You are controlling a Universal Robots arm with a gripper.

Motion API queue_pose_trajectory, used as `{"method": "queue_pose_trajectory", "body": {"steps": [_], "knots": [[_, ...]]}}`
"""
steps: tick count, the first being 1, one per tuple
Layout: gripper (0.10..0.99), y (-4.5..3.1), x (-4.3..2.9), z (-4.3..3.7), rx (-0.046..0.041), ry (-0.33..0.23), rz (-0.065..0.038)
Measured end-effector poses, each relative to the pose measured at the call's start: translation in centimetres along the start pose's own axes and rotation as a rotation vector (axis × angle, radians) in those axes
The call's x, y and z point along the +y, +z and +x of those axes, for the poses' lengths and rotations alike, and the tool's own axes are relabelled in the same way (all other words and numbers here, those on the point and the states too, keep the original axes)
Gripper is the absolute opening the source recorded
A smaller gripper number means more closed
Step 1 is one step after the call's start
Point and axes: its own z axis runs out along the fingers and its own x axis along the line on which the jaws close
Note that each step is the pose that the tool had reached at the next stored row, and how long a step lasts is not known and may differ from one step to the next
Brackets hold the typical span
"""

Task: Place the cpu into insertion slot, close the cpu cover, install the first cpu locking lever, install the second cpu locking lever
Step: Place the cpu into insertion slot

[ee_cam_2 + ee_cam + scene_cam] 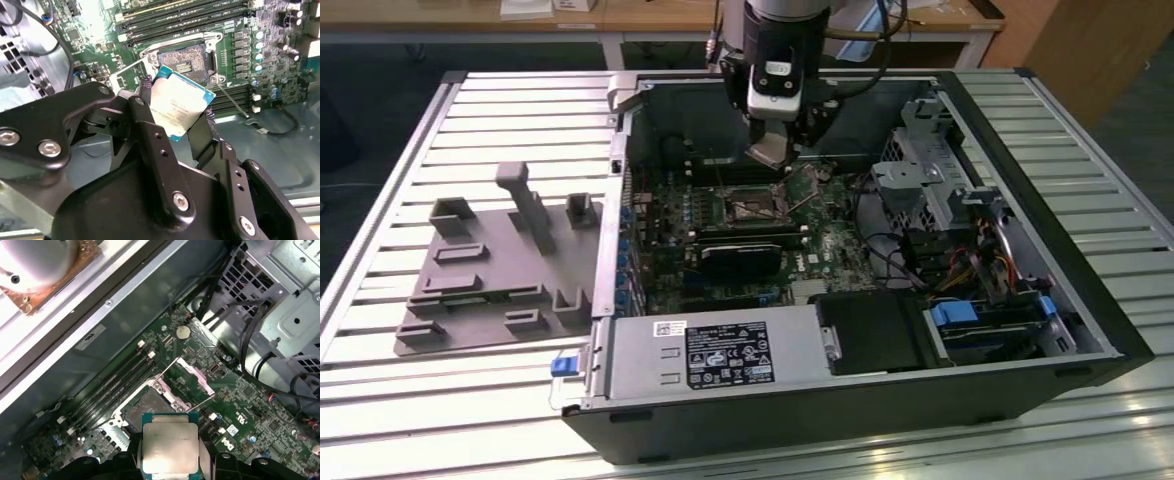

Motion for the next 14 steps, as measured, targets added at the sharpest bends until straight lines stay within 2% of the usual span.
{"method": "queue_pose_trajectory", "body": {"steps": [14], "knots": [[0.537,0.53,-0.05,-0.01,-0.0207,0.214,-0.003]]}}
